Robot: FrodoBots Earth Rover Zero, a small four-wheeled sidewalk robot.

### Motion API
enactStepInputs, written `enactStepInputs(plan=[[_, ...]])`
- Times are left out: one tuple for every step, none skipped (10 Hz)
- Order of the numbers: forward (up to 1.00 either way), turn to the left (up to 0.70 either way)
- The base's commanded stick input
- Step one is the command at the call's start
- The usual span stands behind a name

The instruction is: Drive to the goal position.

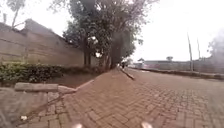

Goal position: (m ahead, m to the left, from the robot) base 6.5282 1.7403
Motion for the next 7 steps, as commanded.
enactStepInputs(plan=[[0.70,-0.35],[0.70,-0.35],[0.70,-0.35],[0.70,-0.35],[0.70,-0.35],[0.70,-0.35],[0.70,-0.35]])
